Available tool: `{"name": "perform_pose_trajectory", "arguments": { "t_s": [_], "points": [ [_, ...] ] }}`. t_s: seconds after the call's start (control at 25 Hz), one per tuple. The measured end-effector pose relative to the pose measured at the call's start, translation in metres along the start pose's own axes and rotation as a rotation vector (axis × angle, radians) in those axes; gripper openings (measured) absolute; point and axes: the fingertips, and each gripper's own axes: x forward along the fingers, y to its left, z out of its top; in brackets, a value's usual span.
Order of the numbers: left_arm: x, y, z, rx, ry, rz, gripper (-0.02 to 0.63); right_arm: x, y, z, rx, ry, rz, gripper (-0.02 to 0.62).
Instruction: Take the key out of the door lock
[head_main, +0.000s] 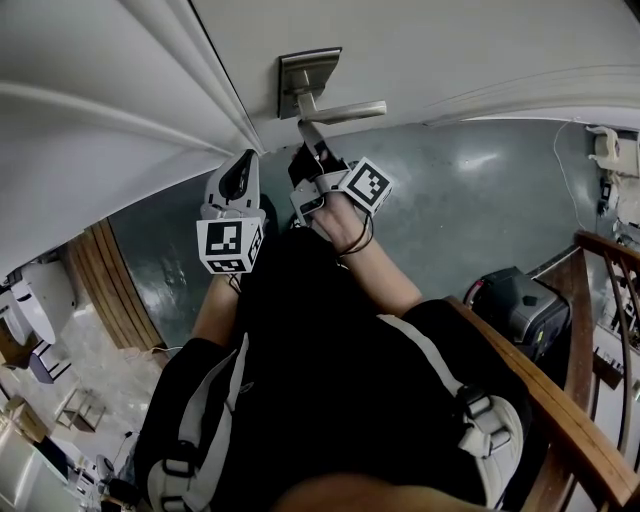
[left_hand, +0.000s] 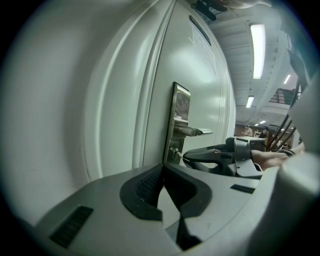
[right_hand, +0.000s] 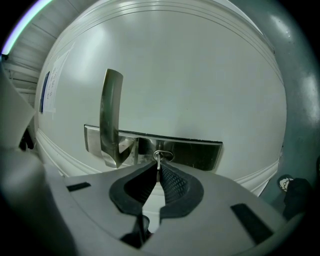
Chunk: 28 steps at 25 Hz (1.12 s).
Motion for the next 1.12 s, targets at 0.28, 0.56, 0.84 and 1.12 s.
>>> {"name": "perform_pose_trajectory", "arguments": {
  "t_s": [0.28,0.56,0.84,1.12],
  "points": [
    [-0.0031,0.0078,0.0015,-0.001,-0.001,0.018,0.023,0.0005,0.0021,0.0011,0.0,-0.012,0.014,0.029],
    [-0.0012,0.008,0.0059,0.008,-0.005,0.017,0.023,-0.0016,0.0006,0.0009,-0.003,-0.017,0.005,0.029],
    [-0.0034,0.0086,0.0049,0.005,-0.004,0.014,0.023,-0.0031,0.001,-0.0006,-0.009,-0.016,0.005,0.029],
    [-0.0041,0.0074,0.0028,0.002,-0.004,0.016,0.023,-0.0015,0.001,-0.0002,-0.008,-0.009,0.001,0.029]
  ]
}}
